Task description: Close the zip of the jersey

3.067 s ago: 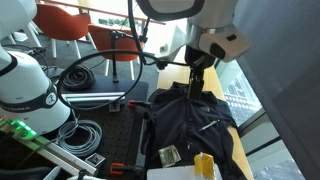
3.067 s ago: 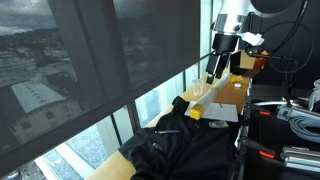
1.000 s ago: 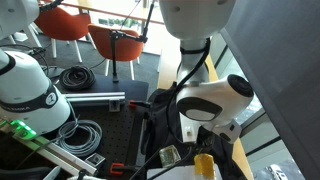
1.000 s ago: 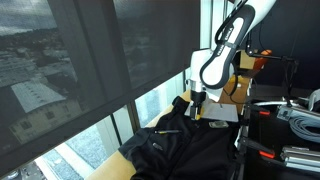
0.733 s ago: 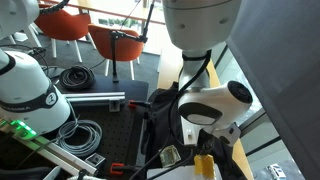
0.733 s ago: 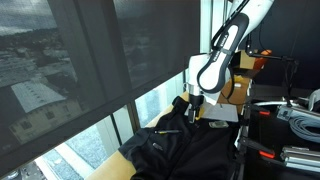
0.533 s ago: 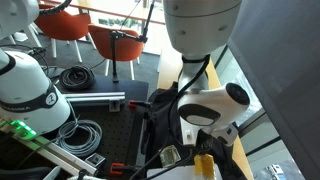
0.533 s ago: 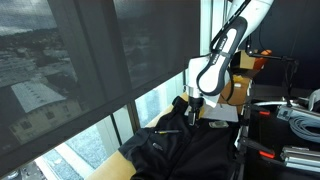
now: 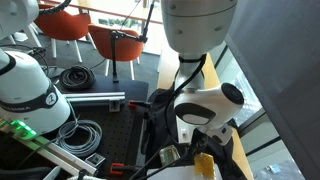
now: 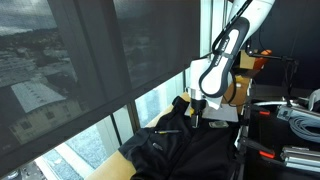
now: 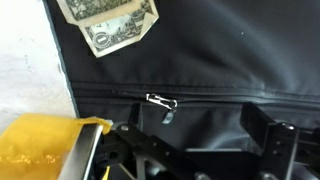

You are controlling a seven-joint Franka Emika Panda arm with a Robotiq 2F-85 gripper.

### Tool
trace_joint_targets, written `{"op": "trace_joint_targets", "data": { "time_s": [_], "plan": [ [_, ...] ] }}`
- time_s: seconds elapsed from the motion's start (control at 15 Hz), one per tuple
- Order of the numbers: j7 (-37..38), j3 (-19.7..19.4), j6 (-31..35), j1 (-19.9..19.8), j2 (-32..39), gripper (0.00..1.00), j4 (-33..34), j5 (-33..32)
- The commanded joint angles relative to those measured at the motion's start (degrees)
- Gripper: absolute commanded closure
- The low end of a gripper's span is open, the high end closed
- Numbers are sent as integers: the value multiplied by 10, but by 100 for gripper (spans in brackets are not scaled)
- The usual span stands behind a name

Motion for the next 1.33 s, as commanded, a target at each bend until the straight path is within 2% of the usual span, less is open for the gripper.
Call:
{"op": "trace_joint_targets", "data": {
  "time_s": [0.0, 1.27],
  "plan": [
    [6, 4, 3, -8, -13, 0, -24, -6],
    [0, 14, 12, -15, 6, 0, 9, -5]
  ]
}}
